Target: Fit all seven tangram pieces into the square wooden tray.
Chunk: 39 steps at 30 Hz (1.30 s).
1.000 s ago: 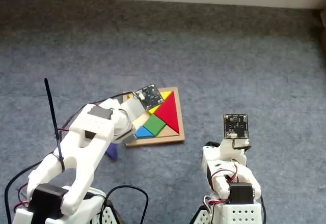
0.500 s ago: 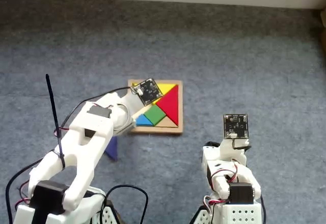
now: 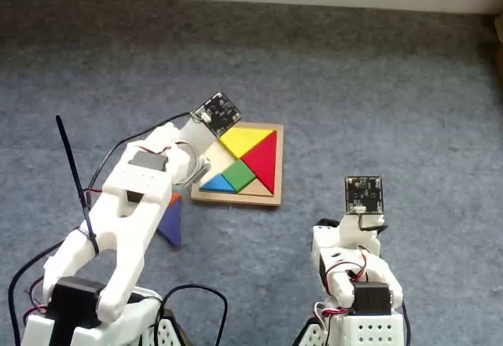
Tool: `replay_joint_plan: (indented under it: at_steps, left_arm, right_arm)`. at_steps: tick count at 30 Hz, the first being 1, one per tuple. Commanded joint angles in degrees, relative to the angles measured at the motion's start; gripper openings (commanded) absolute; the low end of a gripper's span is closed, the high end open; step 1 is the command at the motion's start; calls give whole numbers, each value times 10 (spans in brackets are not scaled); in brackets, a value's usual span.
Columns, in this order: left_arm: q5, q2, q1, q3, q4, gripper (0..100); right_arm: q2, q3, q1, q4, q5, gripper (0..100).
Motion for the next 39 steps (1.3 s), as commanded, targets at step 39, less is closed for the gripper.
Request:
replay_joint_plan:
  at_steps: [39]
  left_arm:
    - [84, 392, 81, -449, 402, 193]
  right_arm:
    - [-6, 81, 29, -12, -2, 18]
